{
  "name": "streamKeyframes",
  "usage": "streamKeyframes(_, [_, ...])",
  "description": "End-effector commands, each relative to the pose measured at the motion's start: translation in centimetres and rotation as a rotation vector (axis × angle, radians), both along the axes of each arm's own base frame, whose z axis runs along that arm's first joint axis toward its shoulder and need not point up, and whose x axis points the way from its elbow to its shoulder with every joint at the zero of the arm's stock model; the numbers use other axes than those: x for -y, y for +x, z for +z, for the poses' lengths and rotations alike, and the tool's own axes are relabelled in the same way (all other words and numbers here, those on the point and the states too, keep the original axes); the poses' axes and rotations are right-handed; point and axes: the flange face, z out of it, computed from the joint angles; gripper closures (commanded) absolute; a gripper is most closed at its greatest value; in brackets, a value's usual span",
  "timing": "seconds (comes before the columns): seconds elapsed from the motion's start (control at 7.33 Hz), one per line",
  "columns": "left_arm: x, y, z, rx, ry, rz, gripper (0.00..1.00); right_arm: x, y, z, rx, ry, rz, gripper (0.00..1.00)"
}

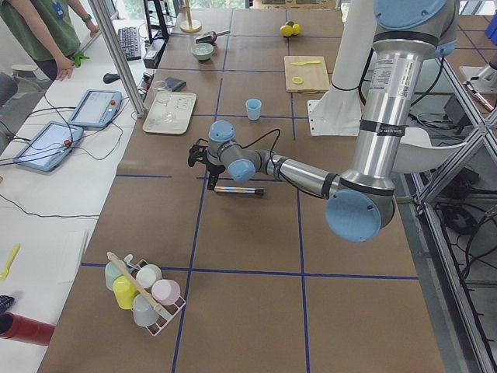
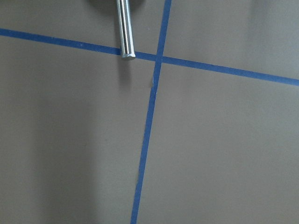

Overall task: Squeeze lemon into cup
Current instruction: 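Reach the left gripper to the silver muddler and grasp it upright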

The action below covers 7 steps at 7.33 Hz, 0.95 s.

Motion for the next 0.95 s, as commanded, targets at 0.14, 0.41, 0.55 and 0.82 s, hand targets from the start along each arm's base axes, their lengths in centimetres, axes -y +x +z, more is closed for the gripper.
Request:
streamKeyframes(0.14, [-1.2,3.1,1.9,0.038,-0.014,0.036,0.34,0.0,0.0,0.0,0.0,0.001,-0.001,0.0])
streamKeyframes(0.41, [-1.6,4.1,2.3,0.049,-0.009,0.046,0.34,-0.1,0.1,0.1,0.0,-0.001,0.0,0.0])
streamKeyframes(0.55, [-1.7,4.1,2.2,0.048,-0.008,0.046,0.34,-0.1,0.0,0.1,0.0,-0.001,-0.001,0.0])
streamKeyframes(0.82, [-1.7,4.1,2.1,0.048,-0.007,0.044,0.99,-0.1,0.0,0.1,-0.002,-0.001,-0.001,0.0])
